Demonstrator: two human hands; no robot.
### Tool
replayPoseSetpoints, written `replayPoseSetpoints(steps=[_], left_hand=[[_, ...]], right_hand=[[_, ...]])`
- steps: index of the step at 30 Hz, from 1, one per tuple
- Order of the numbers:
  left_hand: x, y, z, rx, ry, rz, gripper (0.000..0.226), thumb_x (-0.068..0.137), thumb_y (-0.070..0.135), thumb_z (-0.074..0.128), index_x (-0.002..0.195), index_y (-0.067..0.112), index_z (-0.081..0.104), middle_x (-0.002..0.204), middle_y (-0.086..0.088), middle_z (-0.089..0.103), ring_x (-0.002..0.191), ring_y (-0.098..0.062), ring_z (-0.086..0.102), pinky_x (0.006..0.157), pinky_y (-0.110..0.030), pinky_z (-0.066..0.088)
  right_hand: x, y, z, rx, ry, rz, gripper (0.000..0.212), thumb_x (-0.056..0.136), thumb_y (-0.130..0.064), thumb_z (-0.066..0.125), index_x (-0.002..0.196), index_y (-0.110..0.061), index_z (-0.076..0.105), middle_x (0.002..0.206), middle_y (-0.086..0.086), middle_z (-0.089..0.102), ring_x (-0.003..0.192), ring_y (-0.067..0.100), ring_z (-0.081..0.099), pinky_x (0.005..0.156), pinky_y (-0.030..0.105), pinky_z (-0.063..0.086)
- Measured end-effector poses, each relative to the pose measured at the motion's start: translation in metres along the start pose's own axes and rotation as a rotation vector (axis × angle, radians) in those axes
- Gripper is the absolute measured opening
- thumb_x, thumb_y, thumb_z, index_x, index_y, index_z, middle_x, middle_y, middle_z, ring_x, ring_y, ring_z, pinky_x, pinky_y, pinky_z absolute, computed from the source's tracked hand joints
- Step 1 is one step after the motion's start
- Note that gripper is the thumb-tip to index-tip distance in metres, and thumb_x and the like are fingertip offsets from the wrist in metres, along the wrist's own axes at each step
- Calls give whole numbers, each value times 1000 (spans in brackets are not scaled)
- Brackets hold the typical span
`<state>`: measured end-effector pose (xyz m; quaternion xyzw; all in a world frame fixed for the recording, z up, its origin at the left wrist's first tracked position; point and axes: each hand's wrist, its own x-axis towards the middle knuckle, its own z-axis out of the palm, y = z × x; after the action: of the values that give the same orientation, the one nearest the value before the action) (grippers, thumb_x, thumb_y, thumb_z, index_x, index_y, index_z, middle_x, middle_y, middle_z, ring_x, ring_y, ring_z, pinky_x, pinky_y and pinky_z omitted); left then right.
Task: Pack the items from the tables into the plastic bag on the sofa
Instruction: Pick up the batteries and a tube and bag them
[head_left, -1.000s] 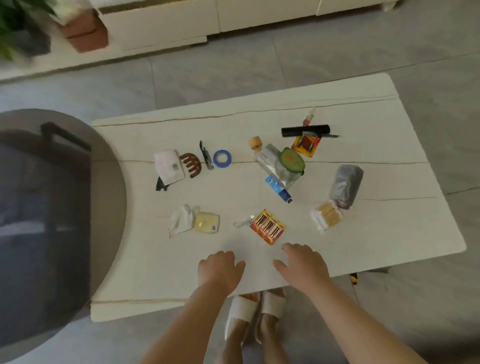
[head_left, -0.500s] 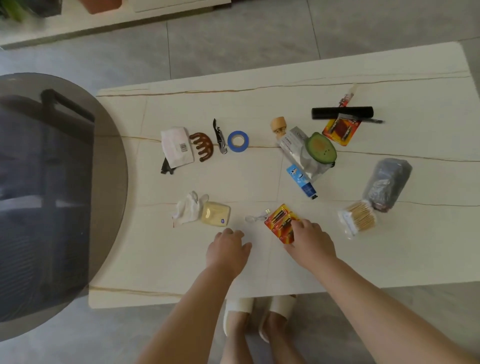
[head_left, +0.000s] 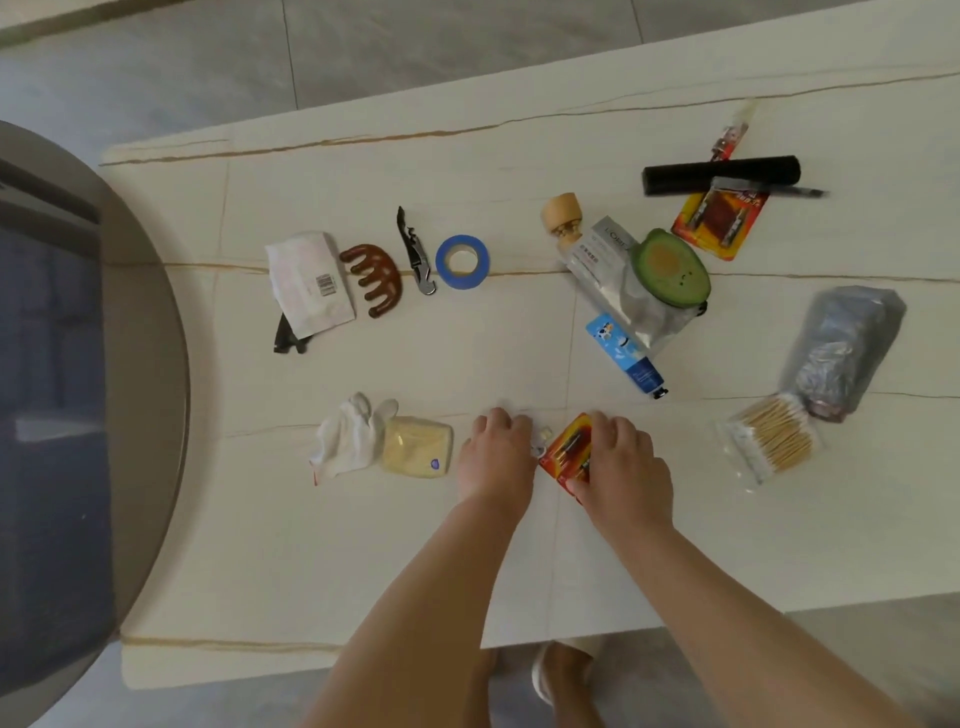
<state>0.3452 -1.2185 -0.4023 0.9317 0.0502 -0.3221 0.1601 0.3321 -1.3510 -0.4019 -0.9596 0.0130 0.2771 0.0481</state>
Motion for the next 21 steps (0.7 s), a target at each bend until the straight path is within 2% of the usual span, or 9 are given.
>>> replayPoseSetpoints(steps=[3,7,11,15,18,21], left_hand=[[7,-4,8,-4,-2,17,37,91,22,60,125,16,49,122,-6,50,115,-23,48,91,-33,48],[11,-9,12,-41,-10,-9,25,93,23,57,116,13,53,116,-5,58,111,-23,54,89,-33,47],[3,-19,5,-50,43,-44,24,95,27,53,114,14,57,118,-4,58,114,-23,50,94,-33,43],[-9,-42,-14,1,96,-79,25,94,31,52,115,18,58,123,-1,54,122,-23,41,99,-33,36],[-15,-65,-29,21,101,-121,24,94,32,52,114,20,58,126,0,52,126,-23,36,100,-33,35],[-13,-83,-37,57,57,-135,25,94,30,54,115,17,58,131,0,48,130,-24,33,99,-33,37]], right_hand=[[2,-2,8,-14,31,11,82,78,-43,71,141,-15,28,136,9,43,121,24,46,89,33,48],[5,-1,10,-21,29,51,81,75,-53,70,136,-14,33,129,9,48,116,23,49,90,32,47],[1,-4,5,-2,27,60,69,75,-56,67,123,-13,42,118,8,48,107,21,50,83,31,47],[-10,-14,0,123,-15,16,61,84,-44,62,128,-11,35,119,7,49,96,20,60,66,28,48],[-18,-18,-2,134,-45,-17,65,86,-43,59,135,-13,30,119,5,54,100,19,60,67,26,46],[-24,-24,1,184,-81,-44,72,86,-45,57,142,-16,23,127,3,50,107,17,58,71,24,46]])
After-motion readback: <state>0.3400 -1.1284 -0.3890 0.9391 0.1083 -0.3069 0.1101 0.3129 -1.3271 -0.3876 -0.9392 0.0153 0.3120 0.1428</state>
